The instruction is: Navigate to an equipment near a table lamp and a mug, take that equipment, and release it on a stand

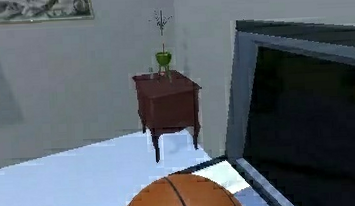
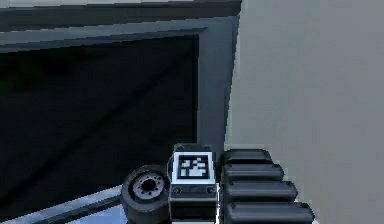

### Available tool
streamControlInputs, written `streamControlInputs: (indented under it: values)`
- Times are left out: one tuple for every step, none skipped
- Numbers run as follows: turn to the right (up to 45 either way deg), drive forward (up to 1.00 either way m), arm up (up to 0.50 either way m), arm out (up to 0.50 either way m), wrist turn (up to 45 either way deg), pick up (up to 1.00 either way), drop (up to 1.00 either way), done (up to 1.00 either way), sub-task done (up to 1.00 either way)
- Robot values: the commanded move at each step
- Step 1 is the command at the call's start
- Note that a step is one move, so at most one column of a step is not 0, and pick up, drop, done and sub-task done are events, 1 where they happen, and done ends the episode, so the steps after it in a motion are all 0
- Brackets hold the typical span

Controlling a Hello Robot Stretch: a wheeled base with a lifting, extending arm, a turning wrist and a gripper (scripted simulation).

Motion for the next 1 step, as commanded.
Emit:
streamControlInputs:
  values:
    - [-45.0, 0.0, 0.0, 0.0, 0.0, 0.0, 0.0, 0.0, 0.0]
